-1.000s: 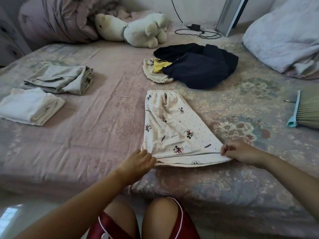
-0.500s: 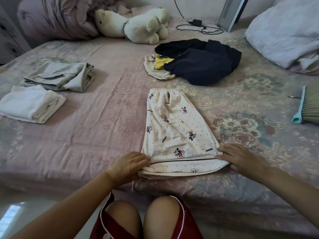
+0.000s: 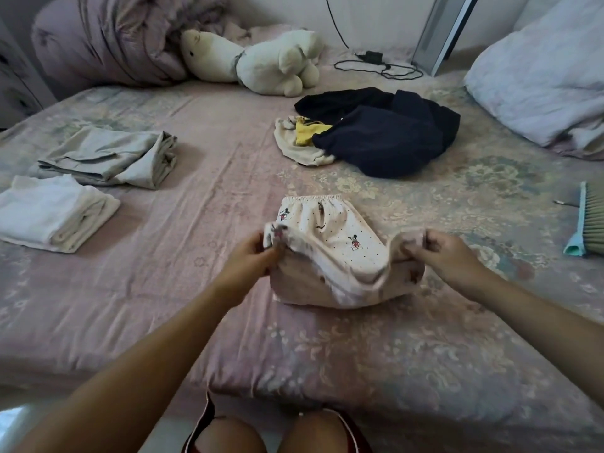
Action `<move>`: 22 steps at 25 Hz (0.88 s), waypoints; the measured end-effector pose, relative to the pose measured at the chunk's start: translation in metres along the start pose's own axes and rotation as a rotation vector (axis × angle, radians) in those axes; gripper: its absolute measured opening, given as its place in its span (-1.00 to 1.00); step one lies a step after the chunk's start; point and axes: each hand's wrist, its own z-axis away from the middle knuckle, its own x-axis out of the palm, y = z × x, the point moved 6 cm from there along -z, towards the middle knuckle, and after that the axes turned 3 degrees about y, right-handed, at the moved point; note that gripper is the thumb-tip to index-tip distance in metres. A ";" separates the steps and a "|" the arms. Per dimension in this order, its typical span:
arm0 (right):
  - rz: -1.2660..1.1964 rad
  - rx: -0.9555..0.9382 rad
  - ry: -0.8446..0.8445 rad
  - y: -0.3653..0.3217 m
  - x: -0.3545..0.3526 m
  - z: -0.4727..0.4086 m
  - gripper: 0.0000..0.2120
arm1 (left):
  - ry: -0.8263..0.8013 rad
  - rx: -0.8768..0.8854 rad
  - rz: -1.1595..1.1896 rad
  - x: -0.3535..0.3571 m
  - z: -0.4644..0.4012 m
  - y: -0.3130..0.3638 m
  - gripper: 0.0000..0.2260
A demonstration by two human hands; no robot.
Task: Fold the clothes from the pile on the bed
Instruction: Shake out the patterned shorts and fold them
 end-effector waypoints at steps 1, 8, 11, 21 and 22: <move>-0.041 0.032 0.061 -0.005 0.001 -0.021 -0.87 | 0.100 -0.043 0.079 -0.003 -0.019 0.000 -0.87; 0.001 0.101 0.402 0.026 0.029 -0.169 -0.85 | 0.609 -0.062 -0.252 -0.036 -0.151 -0.018 -0.75; 0.152 0.165 0.404 0.042 0.037 -0.187 -0.87 | 0.529 -0.117 -0.388 -0.033 -0.165 -0.025 -0.52; 1.002 -0.152 -0.315 0.027 0.161 -0.118 -0.48 | -0.102 0.462 -1.454 0.053 -0.128 -0.068 -0.28; 1.035 -0.147 -0.306 0.036 0.164 -0.119 -0.45 | -0.068 0.488 -1.472 0.050 -0.126 -0.079 -0.35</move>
